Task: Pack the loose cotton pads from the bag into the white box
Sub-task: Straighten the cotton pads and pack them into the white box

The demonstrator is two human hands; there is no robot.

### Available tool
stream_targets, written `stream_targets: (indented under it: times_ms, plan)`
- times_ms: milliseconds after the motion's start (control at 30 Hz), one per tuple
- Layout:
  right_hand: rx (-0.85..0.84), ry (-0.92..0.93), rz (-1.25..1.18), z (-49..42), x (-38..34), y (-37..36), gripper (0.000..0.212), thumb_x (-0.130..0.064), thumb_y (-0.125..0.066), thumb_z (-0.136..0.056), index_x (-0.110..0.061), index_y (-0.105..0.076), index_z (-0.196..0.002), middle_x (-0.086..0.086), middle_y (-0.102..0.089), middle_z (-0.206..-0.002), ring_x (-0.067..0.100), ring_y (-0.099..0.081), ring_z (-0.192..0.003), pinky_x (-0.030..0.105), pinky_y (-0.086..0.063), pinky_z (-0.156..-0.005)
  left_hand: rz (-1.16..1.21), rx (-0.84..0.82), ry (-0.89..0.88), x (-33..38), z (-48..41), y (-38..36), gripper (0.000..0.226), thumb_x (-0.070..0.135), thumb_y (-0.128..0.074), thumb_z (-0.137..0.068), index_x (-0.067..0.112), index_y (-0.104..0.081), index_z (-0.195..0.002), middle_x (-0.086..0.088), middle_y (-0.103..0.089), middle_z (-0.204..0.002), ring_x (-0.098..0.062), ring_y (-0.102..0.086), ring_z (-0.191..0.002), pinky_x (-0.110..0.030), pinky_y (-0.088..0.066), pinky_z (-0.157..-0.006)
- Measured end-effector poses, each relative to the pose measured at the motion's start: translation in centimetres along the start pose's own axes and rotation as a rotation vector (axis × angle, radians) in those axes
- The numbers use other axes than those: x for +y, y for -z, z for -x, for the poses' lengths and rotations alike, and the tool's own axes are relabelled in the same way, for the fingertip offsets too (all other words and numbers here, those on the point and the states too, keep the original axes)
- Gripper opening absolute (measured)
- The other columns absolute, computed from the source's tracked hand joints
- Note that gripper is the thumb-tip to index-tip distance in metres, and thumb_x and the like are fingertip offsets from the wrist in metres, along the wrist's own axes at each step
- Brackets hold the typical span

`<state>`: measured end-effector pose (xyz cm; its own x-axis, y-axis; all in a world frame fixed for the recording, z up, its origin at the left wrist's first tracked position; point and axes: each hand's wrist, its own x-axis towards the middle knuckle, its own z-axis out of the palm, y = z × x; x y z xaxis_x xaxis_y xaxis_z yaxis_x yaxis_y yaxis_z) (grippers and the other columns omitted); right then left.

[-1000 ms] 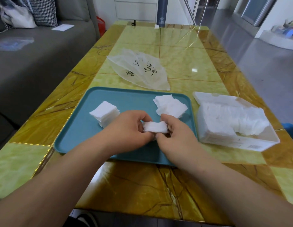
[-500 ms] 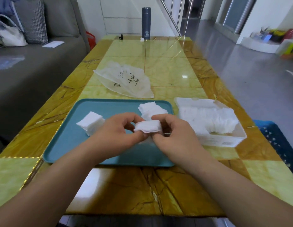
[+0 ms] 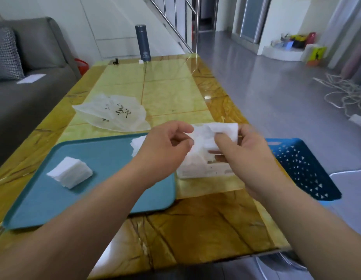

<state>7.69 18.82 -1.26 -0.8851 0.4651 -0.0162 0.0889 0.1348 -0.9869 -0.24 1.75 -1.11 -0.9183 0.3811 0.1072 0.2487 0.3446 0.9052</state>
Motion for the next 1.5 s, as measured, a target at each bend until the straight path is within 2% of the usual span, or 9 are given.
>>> stream_targets:
  times_ms: [167, 300, 400, 567, 633, 733, 800, 1300, 1500]
  plan:
    - [0.034, 0.121, 0.423, -1.3, 1.2, 1.5, 0.031, -0.038, -0.076, -0.087, -0.009, -0.067, -0.085, 0.01, -0.062, -0.069, 0.021, -0.056, -0.06, 0.037, -0.045, -0.055, -0.477, -0.029, -0.003, -1.3, -0.5, -2.2, 0.021, 0.04, -0.073, -0.091, 0.036, -0.067, -0.11, 0.02, -0.056, -0.106, 0.0, -0.055, -0.095, -0.023, -0.043, -0.083]
    - [-0.045, 0.126, 0.573, -1.9, 1.0, 0.8, 0.024, -0.027, -0.073, -0.088, -0.014, -0.062, -0.071, 0.001, -0.055, -0.063, 0.027, -0.062, -0.064, 0.04, -0.052, -0.057, -0.494, 0.003, -0.046, -2.1, -0.6, -2.7, 0.02, 0.043, -0.075, -0.088, 0.033, -0.071, -0.105, 0.017, -0.056, -0.105, -0.004, -0.054, -0.098, -0.02, -0.039, -0.078]
    - [-0.07, 0.12, 0.687, -2.6, 0.9, 0.2, 0.003, -0.022, -0.07, -0.089, -0.02, -0.07, -0.089, 0.001, -0.068, -0.084, 0.026, -0.067, -0.077, 0.039, -0.059, -0.067, -0.465, 0.019, -0.043, -2.4, -0.4, -2.4, 0.018, 0.044, -0.073, -0.089, 0.032, -0.072, -0.103, 0.016, -0.057, -0.104, -0.002, -0.055, -0.098, -0.014, -0.038, -0.076]
    - [-0.095, -0.002, 0.989, -3.2, -0.4, -1.2, 0.036, -0.017, -0.068, -0.09, -0.026, -0.067, -0.125, 0.006, -0.058, -0.144, 0.024, -0.06, -0.087, 0.033, -0.049, -0.07, -0.422, 0.014, -0.048, -2.6, -0.2, -2.3, 0.015, 0.04, -0.073, -0.091, 0.031, -0.072, -0.102, 0.015, -0.058, -0.107, -0.003, -0.056, -0.101, -0.022, -0.041, -0.085]
    - [-0.103, -0.029, 1.066, -3.2, -0.9, -1.7, 0.034, -0.013, -0.066, -0.087, -0.023, -0.068, -0.119, 0.004, -0.057, -0.14, 0.024, -0.058, -0.083, 0.031, -0.046, -0.066, -0.42, 0.015, -0.053, -2.7, -0.1, -2.3, 0.015, 0.04, -0.073, -0.09, 0.031, -0.071, -0.102, 0.014, -0.058, -0.107, -0.004, -0.056, -0.101, -0.022, -0.041, -0.086]
    - [-0.082, -0.055, 1.105, -3.5, -1.4, -2.1, 0.007, -0.016, -0.065, -0.081, -0.017, -0.058, -0.084, 0.004, -0.06, -0.098, 0.023, -0.054, -0.065, 0.027, -0.04, -0.055, -0.412, 0.013, -0.063, -2.8, 0.0, -2.3, 0.017, 0.04, -0.075, -0.089, 0.031, -0.072, -0.103, 0.015, -0.057, -0.106, -0.004, -0.056, -0.101, -0.022, -0.042, -0.086]
    - [-0.08, -0.076, 1.13, -3.5, -1.3, -2.2, 0.024, -0.026, -0.067, -0.083, -0.016, -0.047, -0.074, 0.003, -0.052, -0.082, 0.02, -0.051, -0.06, 0.025, -0.036, -0.051, -0.4, 0.014, -0.064, -3.0, 0.1, -2.2, 0.018, 0.04, -0.076, -0.088, 0.03, -0.072, -0.102, 0.015, -0.057, -0.106, -0.003, -0.056, -0.101, -0.022, -0.043, -0.086]
    - [-0.24, -0.087, 1.185, -1.7, -2.3, -3.9, 0.024, -0.032, -0.051, -0.101, -0.019, -0.046, -0.081, -0.003, -0.05, -0.08, 0.021, -0.054, -0.076, 0.03, -0.039, -0.066, -0.275, 0.023, -0.109, -3.6, 0.7, -1.8, 0.01, 0.029, -0.076, -0.089, 0.027, -0.076, -0.098, 0.016, -0.064, -0.108, 0.0, -0.061, -0.099, -0.026, -0.051, -0.09]
    - [0.032, 0.325, 0.972, -0.6, -3.8, -5.7, 0.021, -0.025, -0.048, -0.1, -0.02, -0.067, -0.108, 0.001, -0.067, -0.103, 0.028, -0.06, -0.091, 0.034, -0.046, -0.068, -0.315, 0.193, -0.099, -5.5, 1.4, 2.6, 0.006, 0.025, -0.074, -0.09, 0.03, -0.076, -0.093, 0.022, -0.063, -0.114, 0.008, -0.059, -0.086, -0.019, -0.047, -0.081]
